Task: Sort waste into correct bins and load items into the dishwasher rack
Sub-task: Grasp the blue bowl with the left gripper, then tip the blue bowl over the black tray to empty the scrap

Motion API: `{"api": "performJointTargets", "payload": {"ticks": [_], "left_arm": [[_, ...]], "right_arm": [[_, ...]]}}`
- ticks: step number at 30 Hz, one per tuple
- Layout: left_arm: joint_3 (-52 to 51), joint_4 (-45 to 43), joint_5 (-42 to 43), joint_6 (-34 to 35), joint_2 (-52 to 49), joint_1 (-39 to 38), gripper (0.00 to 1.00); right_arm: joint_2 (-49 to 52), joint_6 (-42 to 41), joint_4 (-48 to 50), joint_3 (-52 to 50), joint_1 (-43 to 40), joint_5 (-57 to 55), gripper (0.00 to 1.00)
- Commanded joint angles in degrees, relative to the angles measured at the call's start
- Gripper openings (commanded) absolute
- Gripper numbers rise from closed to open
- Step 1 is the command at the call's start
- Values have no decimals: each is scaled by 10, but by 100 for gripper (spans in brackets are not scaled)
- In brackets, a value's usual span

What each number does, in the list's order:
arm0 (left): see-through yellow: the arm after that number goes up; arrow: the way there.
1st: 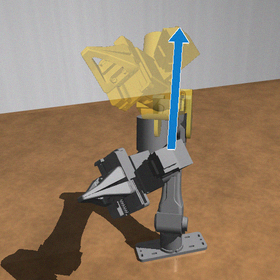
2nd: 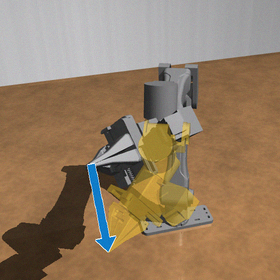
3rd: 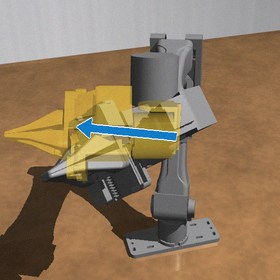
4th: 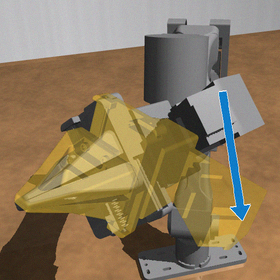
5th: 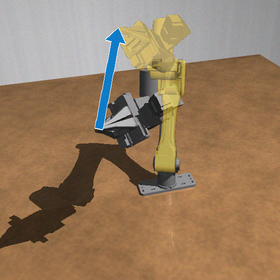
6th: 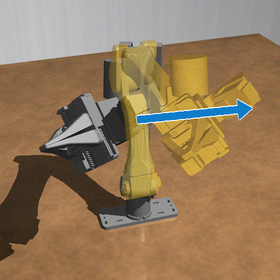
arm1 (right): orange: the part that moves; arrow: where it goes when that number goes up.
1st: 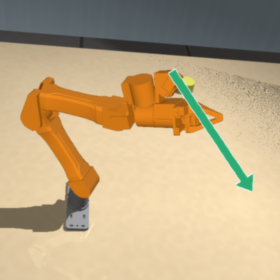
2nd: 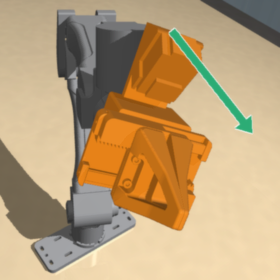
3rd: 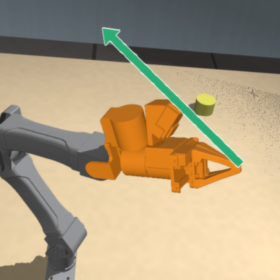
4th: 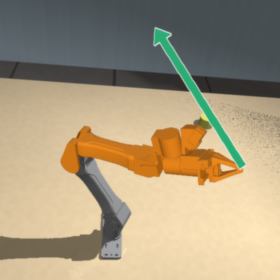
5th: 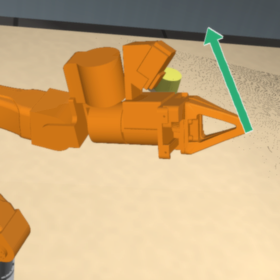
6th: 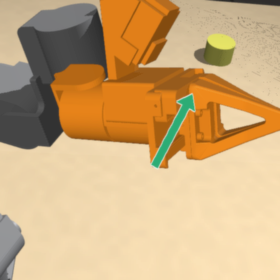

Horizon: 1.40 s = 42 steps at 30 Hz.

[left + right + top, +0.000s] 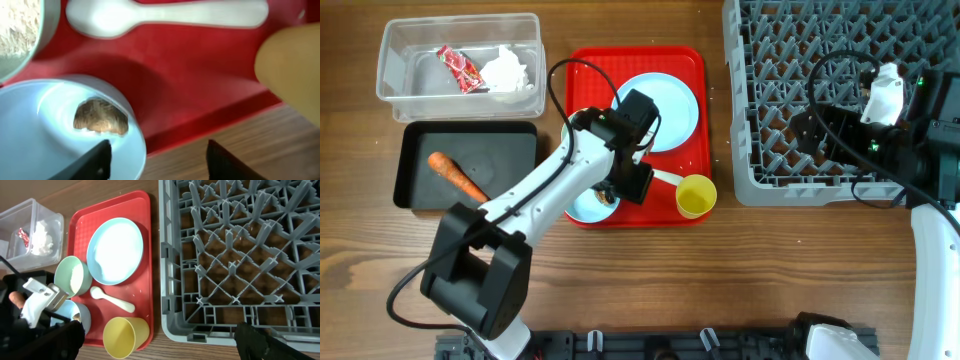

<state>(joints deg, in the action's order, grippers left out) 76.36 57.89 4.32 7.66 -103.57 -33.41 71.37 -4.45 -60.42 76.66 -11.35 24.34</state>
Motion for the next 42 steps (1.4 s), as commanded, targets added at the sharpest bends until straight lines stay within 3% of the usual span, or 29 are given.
{"api": "performJointTargets", "payload": {"ticks": [1,5,13,18,25,29,36,42], "left_arm": [[-30,-42,-29,25,-6,1,58],[-57,-96,-38,33,-7,1,57],[-81,-134,-42,35,-7,2,29],[-97,-160,-42,35,-16,1,25],[-97,-168,-42,40,-23,1,4],[-91,-161,-40,64,-16,2,4],[18,-18,-38,94,79,15,4],[28,45,-15,121,163,155,4]], "right_arm": [[4,-2,-1,6,-1,-5,100],[4,-2,-1,6,-1,-5,100],[4,-2,-2,6,-1,-5,100],[4,-2,-3,6,-1,-5,100],[4,-2,-3,6,-1,-5,100],[4,-2,-3,6,-1,-5,100],[4,-2,-5,6,-1,-5,100],[4,-2,-2,6,-1,-5,100]]}}
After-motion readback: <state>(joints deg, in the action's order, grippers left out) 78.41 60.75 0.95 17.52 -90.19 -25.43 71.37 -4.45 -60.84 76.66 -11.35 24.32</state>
